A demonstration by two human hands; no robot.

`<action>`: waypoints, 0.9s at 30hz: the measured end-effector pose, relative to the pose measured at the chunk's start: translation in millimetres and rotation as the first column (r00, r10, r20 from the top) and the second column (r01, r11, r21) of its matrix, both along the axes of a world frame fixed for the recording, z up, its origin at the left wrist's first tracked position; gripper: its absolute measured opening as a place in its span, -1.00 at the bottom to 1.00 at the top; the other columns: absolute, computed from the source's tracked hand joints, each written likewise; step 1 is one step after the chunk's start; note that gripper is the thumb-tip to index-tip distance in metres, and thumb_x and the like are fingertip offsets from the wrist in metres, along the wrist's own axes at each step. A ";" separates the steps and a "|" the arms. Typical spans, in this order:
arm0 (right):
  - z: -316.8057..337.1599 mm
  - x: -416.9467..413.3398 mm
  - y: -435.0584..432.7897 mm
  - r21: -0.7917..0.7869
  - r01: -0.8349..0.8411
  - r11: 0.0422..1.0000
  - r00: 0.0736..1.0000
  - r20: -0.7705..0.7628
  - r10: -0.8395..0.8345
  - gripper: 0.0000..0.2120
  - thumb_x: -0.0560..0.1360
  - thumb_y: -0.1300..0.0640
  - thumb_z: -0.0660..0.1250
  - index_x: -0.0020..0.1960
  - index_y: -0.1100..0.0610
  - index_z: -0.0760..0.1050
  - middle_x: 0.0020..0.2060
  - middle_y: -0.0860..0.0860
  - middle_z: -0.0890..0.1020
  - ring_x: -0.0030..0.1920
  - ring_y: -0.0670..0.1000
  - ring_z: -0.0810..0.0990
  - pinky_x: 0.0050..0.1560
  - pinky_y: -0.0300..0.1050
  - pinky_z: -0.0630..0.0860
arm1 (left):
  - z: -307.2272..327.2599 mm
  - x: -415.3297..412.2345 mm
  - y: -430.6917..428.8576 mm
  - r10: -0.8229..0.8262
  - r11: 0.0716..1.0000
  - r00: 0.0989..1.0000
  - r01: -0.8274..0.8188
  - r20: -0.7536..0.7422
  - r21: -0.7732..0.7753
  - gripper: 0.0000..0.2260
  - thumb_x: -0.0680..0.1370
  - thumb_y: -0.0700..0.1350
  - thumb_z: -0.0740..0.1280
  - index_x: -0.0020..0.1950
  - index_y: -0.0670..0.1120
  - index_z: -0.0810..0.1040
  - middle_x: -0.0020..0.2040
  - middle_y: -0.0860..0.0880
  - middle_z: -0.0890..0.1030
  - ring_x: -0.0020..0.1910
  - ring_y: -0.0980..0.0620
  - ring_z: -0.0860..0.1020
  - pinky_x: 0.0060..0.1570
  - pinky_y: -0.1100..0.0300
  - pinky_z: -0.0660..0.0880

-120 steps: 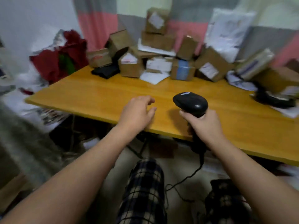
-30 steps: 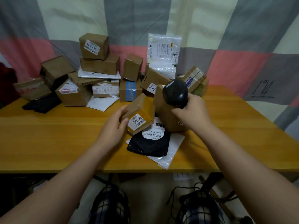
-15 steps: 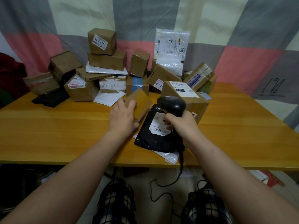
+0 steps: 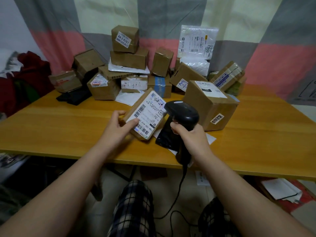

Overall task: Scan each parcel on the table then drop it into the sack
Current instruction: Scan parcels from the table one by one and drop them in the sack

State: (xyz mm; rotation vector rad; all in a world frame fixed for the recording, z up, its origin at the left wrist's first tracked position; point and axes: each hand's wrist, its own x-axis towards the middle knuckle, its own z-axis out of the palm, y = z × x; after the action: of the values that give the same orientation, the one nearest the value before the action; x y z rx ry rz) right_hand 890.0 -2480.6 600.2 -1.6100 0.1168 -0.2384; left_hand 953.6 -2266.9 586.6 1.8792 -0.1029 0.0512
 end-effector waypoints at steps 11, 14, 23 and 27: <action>1.3 -21.1 6.0 -0.174 -0.064 0.983 0.977 0.190 0.098 -0.73 0.45 0.23 0.45 -0.02 -0.13 0.52 -0.13 -0.22 0.62 -0.13 -0.43 0.55 -0.17 -0.54 0.43 | 63.0 -2.0 13.1 0.035 0.971 0.964 -0.095 0.262 0.220 -0.38 0.38 0.04 0.52 0.34 0.08 0.28 0.29 0.01 0.36 0.20 0.01 0.43 0.19 0.01 0.47; 0.5 -19.2 11.6 -0.155 -0.042 0.987 0.977 0.201 0.073 -0.73 0.45 0.20 0.46 -0.04 -0.15 0.51 -0.12 -0.22 0.61 -0.13 -0.42 0.54 -0.16 -0.53 0.44 | 84.8 8.4 0.4 -0.096 0.914 0.941 -0.045 0.325 0.402 -0.41 0.33 0.19 0.51 0.23 0.10 0.30 0.16 0.11 0.44 0.20 0.02 0.48 0.30 -0.12 0.36; -6.5 -18.6 13.5 -0.140 -0.047 0.989 0.988 0.140 0.066 -0.93 0.46 0.11 0.45 -0.12 -0.01 0.56 -0.39 -0.08 0.61 -0.32 -0.06 0.60 -0.26 -0.16 0.48 | 45.5 13.2 -4.8 -0.177 0.829 0.937 -0.022 0.300 0.558 -0.29 0.40 0.19 0.46 0.46 0.31 0.20 0.53 -0.01 0.06 0.50 -0.09 0.05 0.44 -0.10 0.10; -16.2 -28.6 16.2 -0.150 -0.027 0.988 0.982 0.181 0.054 -0.86 0.47 0.11 0.43 -0.25 0.07 0.54 -0.48 0.06 0.57 -0.45 0.03 0.57 -0.31 -0.07 0.51 | 18.1 6.8 1.7 0.021 0.984 0.914 -0.090 0.405 0.151 -0.15 0.36 -0.01 0.55 0.45 0.20 0.06 0.46 -0.06 0.11 0.44 -0.01 0.14 0.40 0.08 0.16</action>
State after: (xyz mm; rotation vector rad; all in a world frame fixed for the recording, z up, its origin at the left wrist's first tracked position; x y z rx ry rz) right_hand 861.4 -2464.3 584.0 -1.7264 -0.0781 -0.3704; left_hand 960.4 -2265.2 604.7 2.0158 -0.3461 0.4853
